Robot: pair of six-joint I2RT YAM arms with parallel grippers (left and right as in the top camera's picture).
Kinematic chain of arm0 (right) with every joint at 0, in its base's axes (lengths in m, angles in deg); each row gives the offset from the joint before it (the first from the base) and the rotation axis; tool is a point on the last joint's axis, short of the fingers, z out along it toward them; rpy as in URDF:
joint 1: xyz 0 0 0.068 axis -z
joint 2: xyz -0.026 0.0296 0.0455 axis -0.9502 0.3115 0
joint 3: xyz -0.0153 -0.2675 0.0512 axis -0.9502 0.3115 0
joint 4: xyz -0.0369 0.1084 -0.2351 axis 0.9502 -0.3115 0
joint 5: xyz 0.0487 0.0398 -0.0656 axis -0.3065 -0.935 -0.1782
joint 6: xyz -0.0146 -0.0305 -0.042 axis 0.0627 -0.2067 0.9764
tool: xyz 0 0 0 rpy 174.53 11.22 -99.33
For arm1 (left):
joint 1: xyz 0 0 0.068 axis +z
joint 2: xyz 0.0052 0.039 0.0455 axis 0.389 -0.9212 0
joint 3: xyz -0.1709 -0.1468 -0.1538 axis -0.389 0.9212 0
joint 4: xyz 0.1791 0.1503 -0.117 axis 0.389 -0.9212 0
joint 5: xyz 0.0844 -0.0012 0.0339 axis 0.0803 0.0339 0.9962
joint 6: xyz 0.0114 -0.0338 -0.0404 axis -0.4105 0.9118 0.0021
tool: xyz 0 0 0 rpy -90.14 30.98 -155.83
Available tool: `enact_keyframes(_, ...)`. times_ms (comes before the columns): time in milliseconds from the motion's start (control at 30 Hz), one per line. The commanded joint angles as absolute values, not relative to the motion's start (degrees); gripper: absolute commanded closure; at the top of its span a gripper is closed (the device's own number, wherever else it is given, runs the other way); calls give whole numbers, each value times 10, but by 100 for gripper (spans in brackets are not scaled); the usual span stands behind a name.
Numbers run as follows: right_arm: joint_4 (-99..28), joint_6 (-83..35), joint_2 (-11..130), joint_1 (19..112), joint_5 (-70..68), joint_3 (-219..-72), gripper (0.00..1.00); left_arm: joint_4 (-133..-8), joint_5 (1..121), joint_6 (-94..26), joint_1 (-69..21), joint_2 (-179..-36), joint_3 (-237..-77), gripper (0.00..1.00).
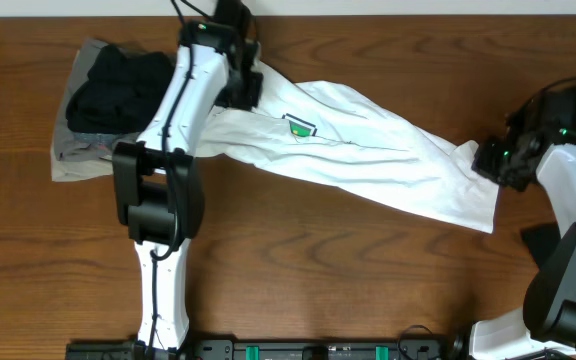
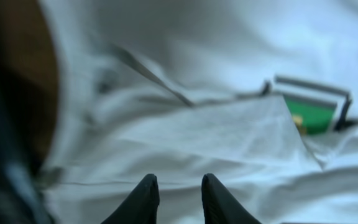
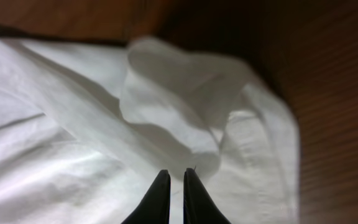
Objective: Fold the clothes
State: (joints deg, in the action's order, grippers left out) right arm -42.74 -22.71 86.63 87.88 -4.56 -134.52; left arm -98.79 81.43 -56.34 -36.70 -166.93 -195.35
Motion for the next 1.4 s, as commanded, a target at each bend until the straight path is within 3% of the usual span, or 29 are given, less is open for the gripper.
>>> enact_keyframes(0,-409,-255,867,878,-83,-1314,91,-989,785,-562,-379,-1674,-1910,76)
enact_keyframes(400,-284,-376,867,878,-44,-1196,89,-996,747,-503,-389,-1675,-1814,76)
enact_keyframes(533,-262,-402,867,887,34,-1173,88,-1003,706,-503,-389,-1675,-1801,76)
enact_keyframes(833,-188,-403,867,996,82,-1174,92,-1048,702,-493,-390,-1674,-1799,79)
enact_keyframes(1100,-55,-257,866,1053,-78,-1175,92,-1082,696,-490,-397,-1643,-1811,78)
enact_keyframes(1267,-65,-256,841,1053,-154,-1197,93,-1059,701,-492,-396,-1580,-1858,78)
enact_keyframes(1367,-99,-256,804,1053,-174,-1221,93,-980,701,-495,-396,-1541,-1866,78)
